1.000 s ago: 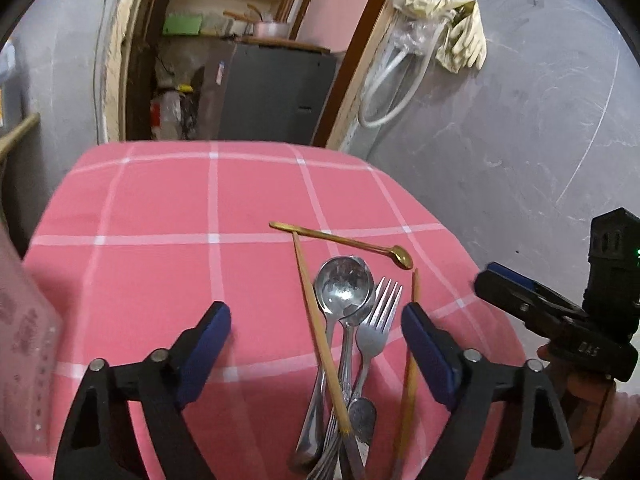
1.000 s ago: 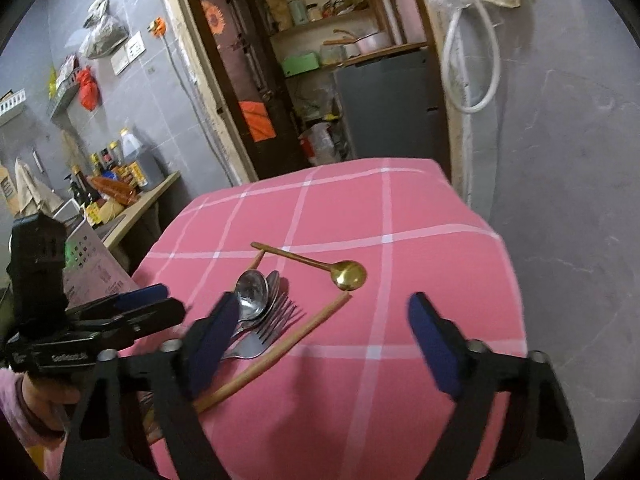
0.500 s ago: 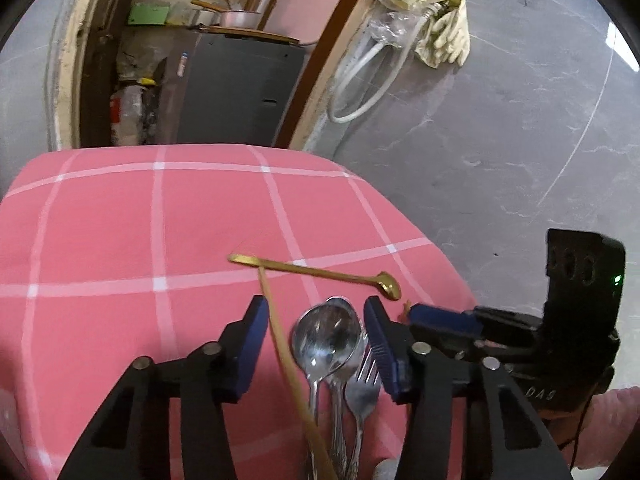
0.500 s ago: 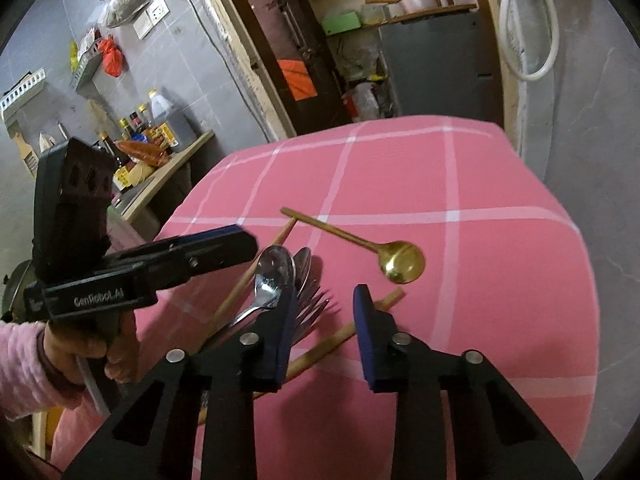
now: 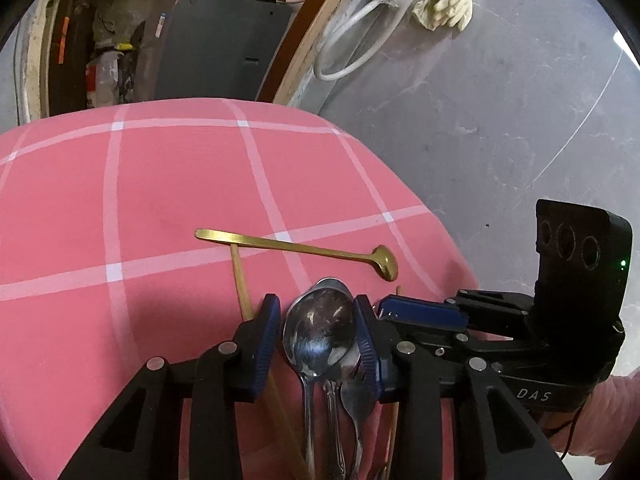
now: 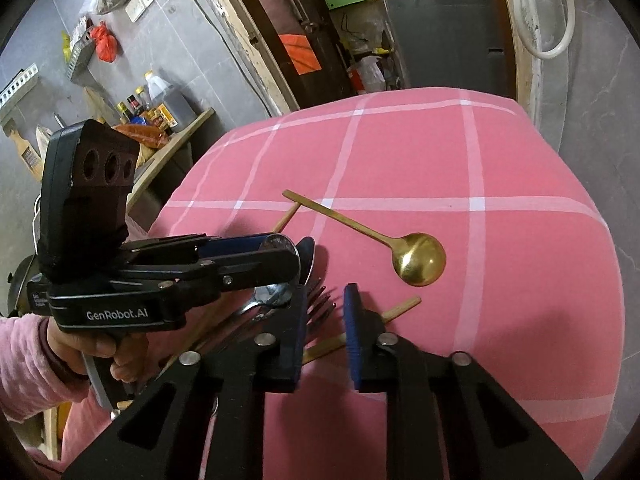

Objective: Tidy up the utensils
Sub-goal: 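Grasp the silver spoon with the left tool while the right tool grasps the fork, then lift the spoon with the left tool while the right tool carries the fork to the basket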

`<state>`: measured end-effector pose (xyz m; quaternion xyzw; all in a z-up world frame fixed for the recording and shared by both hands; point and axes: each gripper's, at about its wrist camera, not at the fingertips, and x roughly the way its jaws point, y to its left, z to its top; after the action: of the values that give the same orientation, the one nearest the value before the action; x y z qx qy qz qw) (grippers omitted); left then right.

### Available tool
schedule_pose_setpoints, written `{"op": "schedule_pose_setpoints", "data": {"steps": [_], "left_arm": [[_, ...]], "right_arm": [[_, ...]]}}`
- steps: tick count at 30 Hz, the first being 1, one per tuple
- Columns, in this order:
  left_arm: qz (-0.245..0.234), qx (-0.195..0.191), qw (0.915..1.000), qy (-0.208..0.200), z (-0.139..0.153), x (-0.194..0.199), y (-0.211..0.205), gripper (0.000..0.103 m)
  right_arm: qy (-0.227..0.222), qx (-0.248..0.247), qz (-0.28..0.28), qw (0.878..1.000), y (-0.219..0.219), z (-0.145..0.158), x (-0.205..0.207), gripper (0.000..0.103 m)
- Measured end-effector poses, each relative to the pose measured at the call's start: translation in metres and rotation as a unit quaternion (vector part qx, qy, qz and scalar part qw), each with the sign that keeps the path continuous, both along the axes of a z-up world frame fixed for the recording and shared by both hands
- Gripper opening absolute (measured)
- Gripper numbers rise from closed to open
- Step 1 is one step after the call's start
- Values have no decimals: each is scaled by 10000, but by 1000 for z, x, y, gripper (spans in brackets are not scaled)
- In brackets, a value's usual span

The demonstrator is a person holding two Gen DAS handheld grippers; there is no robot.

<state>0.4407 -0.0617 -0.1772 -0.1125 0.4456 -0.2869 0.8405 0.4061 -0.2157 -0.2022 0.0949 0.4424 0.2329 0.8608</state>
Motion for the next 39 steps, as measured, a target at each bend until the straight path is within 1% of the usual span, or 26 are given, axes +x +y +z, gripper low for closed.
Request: {"op": "schedule_pose_setpoints", "data": {"steps": [2, 4, 7, 11, 13, 15, 17, 19, 23, 26, 31, 34, 39], "left_arm": [[-13, -33, 10000, 42, 0, 1, 3, 34], [21, -2, 9999, 102, -1, 3, 6, 23], [16, 22, 9999, 168, -2, 4, 8, 19], [-31, 113, 9998, 155, 1, 3, 8, 14], [-50, 209, 9997, 106, 4, 2, 8, 9], [-45, 368, 9993, -38, 11, -4, 7, 7], [-29, 559, 9983, -165, 17, -10, 8, 6], [79, 661, 9974, -278, 23, -16, 11, 6], [376, 748, 9951, -530, 42, -31, 25, 5], [509, 849, 9920, -780, 55, -45, 34, 5], [714, 870, 9864, -1197, 78, -70, 43, 4], [868, 931, 9810, -1465, 93, -86, 47, 3], [1162, 1060, 9682, -1943, 123, -112, 56, 3]], "right_arm": [[6, 18, 7, 10000, 0, 1, -1, 11], [-2, 4, 13, 10000, -1, 2, -2, 11], [23, 59, -29, 10000, -3, 1, -2, 10], [110, 281, -176, 9994, -8, 1, -5, 9], [138, 404, -242, 9988, -11, 1, -7, 7], [157, 497, -300, 9982, -14, 2, -13, 7], [143, 576, -375, 9975, -15, 5, -21, 5], [96, 652, -487, 9966, -16, 9, -30, 4], [-101, 729, -716, 9947, -18, 24, -46, 3], [-371, 641, -875, 9934, -15, 42, -61, 3], [-788, 377, -983, 9913, -9, 72, -78, 2], [-1060, 173, -1031, 9889, -5, 91, -89, 2], [-1515, -126, -1113, 9821, 0, 127, -107, 2]]}}
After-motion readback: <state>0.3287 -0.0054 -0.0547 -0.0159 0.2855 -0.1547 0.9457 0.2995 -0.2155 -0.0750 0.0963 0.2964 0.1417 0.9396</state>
